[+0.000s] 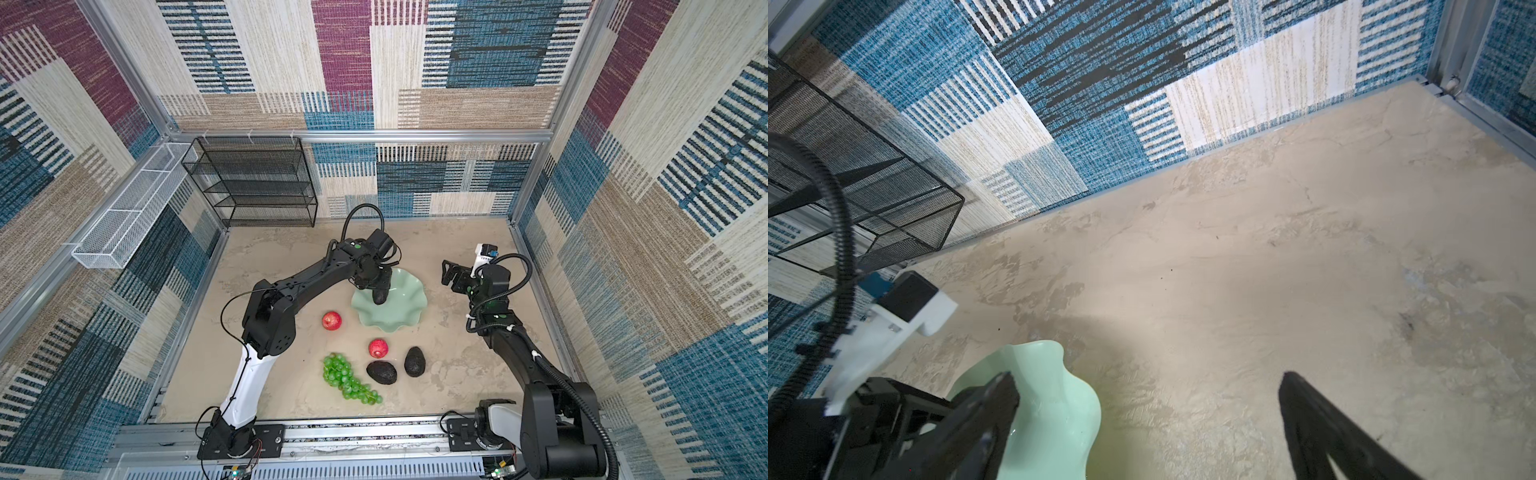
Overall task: Place and organize the fake fruits in the fruit bowl
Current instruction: 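Carry the avocado with the left gripper into the green bowl and release, then grasp a second avocado with the right gripper while the left gripper withdraws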
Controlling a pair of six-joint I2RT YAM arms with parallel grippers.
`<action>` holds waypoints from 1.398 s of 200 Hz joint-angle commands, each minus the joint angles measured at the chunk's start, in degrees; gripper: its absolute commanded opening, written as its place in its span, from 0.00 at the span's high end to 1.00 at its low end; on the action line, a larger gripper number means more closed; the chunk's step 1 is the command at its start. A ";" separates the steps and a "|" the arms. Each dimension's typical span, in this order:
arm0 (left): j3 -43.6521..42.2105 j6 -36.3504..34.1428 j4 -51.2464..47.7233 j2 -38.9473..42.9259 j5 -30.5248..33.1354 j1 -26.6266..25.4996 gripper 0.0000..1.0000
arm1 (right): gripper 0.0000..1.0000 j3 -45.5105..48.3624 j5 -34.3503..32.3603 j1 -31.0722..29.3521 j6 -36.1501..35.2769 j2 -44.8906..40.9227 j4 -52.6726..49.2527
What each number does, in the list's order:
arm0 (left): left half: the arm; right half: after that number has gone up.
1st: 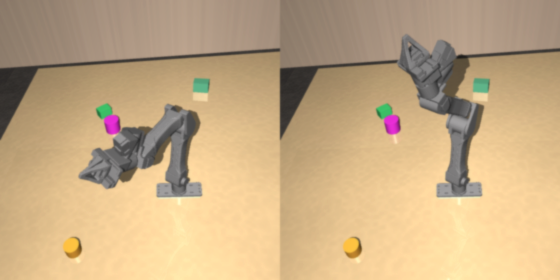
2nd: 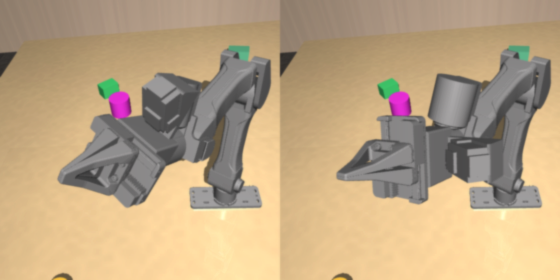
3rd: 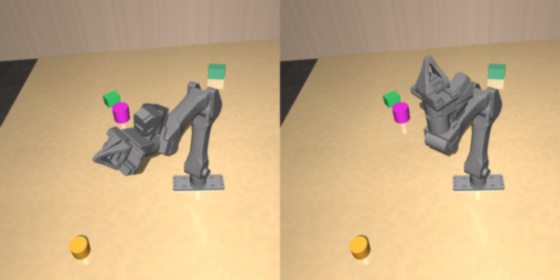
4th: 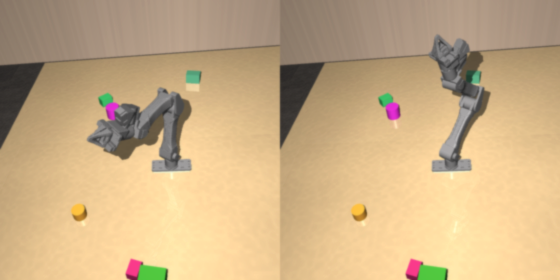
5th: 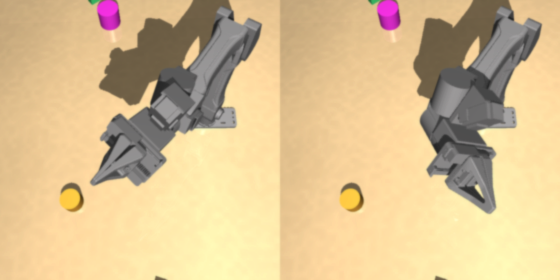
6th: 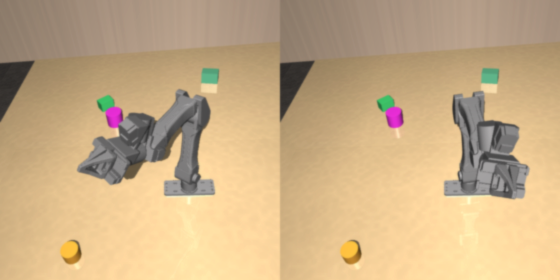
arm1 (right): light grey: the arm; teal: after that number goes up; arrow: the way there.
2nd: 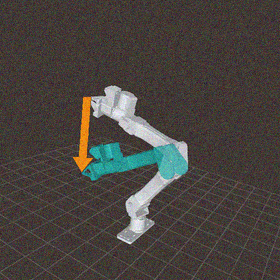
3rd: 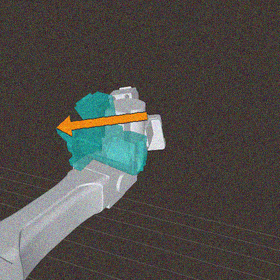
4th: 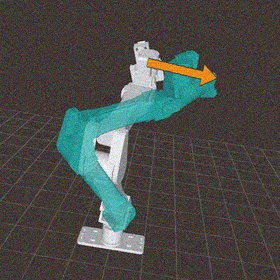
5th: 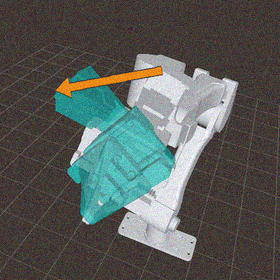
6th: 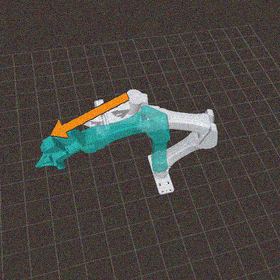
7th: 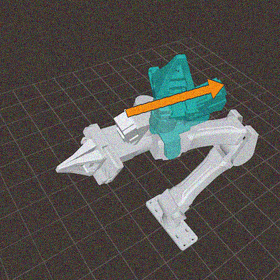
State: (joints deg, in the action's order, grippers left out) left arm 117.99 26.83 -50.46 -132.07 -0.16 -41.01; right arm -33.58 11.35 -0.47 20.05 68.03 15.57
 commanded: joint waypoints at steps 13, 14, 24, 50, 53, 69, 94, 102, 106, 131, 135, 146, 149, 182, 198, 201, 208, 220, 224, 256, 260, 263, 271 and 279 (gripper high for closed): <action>2.16 -0.82 -1.92 -3.19 1.12 -0.19 0.46 | 0.00 -0.60 0.17 -0.03 0.18 0.09 -0.08; 2.20 -0.82 -1.97 -3.33 1.13 -0.20 0.46 | 0.00 -0.60 0.18 -0.03 0.17 0.04 -0.16; 2.74 -0.56 -2.22 -4.14 0.88 -0.18 0.45 | 0.00 -0.76 0.16 0.02 0.18 -0.16 -0.57; 3.34 -0.23 -2.26 -5.24 0.02 -0.22 0.33 | 0.01 -1.62 -0.30 0.03 0.14 -0.59 -3.79; 3.32 -0.16 -2.22 -5.29 0.01 -0.27 0.32 | 0.01 -1.77 -0.47 0.03 0.08 -0.61 -4.54; 3.30 0.42 -2.25 -4.56 0.52 -0.24 0.30 | 0.05 -2.83 -2.42 -0.18 0.23 -0.79 -9.81; 5.07 0.81 -2.16 -2.50 1.80 -0.15 0.26 | 0.08 -2.65 -5.15 -3.85 0.50 -3.93 -16.53; 6.01 0.77 -2.16 -1.53 2.12 -0.09 0.26 | 0.08 -2.98 -6.68 -6.43 0.98 -4.74 -19.49; 6.36 0.77 -2.19 -0.74 2.41 -0.03 0.26 | 0.08 -3.20 -7.45 -7.86 1.35 -5.02 -21.11; 6.46 -0.09 -2.13 6.49 6.90 0.15 0.25 | 0.09 -3.93 -12.94 -18.56 7.00 -7.80 -31.86; 6.00 -0.36 -1.93 8.15 8.02 0.26 0.25 | 0.09 -3.80 -14.04 -20.61 8.30 -8.50 -33.25; 2.98 -1.49 -0.09 13.47 11.11 0.31 0.25 | 0.10 -3.11 -15.73 -25.40 12.25 -9.89 -36.28; 1.67 -1.78 0.81 15.16 12.00 0.37 0.25 | 0.10 -2.84 -16.19 -26.88 13.69 -10.21 -37.41; -23.80 -4.56 18.98 37.32 19.73 1.73 0.21 | 0.11 -1.51 -21.28 -38.62 22.88 -10.40 -45.14; -35.42 -2.62 24.02 47.28 20.54 4.26 0.19 | 0.11 -0.52 -22.57 -43.80 26.90 -9.68 -48.46; -37.23 -2.09 24.31 48.65 20.36 5.02 0.18 | 0.11 -0.24 -22.71 -45.13 27.69 -9.73 -48.93; -41.15 -0.78 24.24 52.53 19.76 6.92 0.19 | 0.12 0.45 -22.97 -47.28 29.24 -9.67 -49.76; -46.81 1.46 23.37 58.38 18.66 10.20 0.19 | 0.14 1.69 -22.98 -49.84 30.99 -9.32 -50.03; -48.59 2.10 22.79 59.95 18.33 11.12 0.19 | 0.14 2.19 -22.88 -50.49 31.59 -9.06 -50.09; -59.17 4.27 19.26 71.50 17.73 17.00 0.18 | 0.18 5.23 -23.40 -52.52 33.38 -6.52 -47.71; -60.08 4.35 18.84 72.53 17.91 17.33 0.18 | 0.18 5.34 -23.60 -52.59 33.32 -6.40 -47.28; -60.67 4.46 18.58 73.10 17.95 17.60 0.18 | 0.19 5.49 -23.67 -52.61 33.30 -6.26 -46.90; -61.81 4.57 17.94 74.35 17.79 18.02 0.18 | 0.21 5.84 -24.18 -52.62 33.20 -5.91 -45.84; -62.46 4.32 17.28 75.12 17.70 18.29 0.18 | 0.22 5.88 -24.51 -52.61 33.13 -5.62 -45.26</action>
State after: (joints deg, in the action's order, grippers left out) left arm 58.13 29.32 -31.73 -59.61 17.58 -23.90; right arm -28.29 -10.66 -52.90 51.18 61.56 -32.71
